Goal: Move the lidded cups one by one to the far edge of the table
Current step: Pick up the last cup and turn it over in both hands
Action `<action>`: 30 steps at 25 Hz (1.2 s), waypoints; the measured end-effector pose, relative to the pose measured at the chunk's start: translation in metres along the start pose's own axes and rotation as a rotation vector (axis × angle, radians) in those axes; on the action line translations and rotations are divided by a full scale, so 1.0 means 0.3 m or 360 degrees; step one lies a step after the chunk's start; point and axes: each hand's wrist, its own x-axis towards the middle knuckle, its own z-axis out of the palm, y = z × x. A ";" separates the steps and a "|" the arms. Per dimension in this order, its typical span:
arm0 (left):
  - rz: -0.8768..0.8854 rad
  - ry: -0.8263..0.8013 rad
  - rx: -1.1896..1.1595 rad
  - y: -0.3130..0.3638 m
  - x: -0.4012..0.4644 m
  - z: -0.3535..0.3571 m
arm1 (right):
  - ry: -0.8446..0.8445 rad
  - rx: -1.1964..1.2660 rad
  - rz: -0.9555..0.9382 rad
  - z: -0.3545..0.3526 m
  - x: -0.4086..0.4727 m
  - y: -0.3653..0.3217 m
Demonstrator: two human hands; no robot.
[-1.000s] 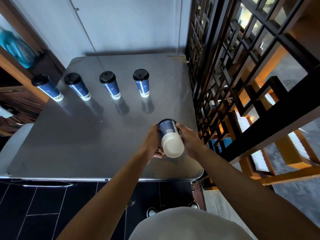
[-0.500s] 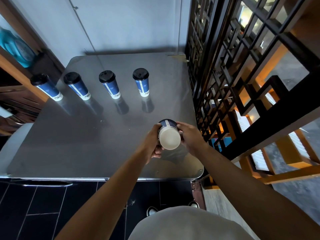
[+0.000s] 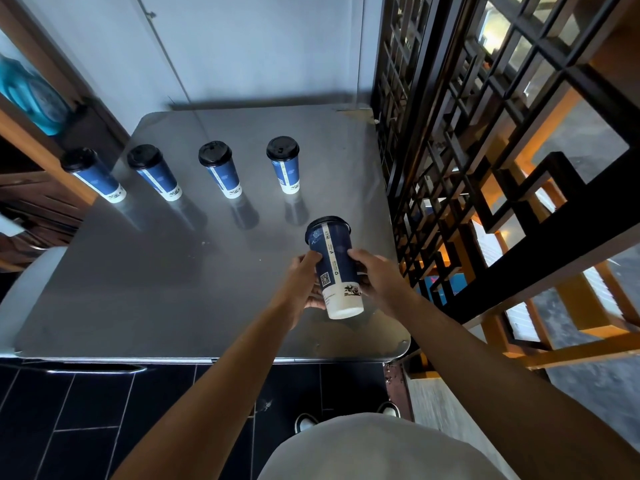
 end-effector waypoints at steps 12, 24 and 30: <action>0.0241 -0.0086 0.0136 -0.033 0.006 -0.056 | -0.0320 -0.0926 -0.0133 -0.050 0.057 0.026; 0.0508 0.0020 0.0359 0.045 0.259 -0.037 | 0.0308 -0.1156 -0.0474 -0.004 0.222 -0.004; 0.0462 -0.0041 0.0469 0.225 0.577 0.046 | 0.0451 -0.1078 -0.0427 -0.045 0.507 -0.170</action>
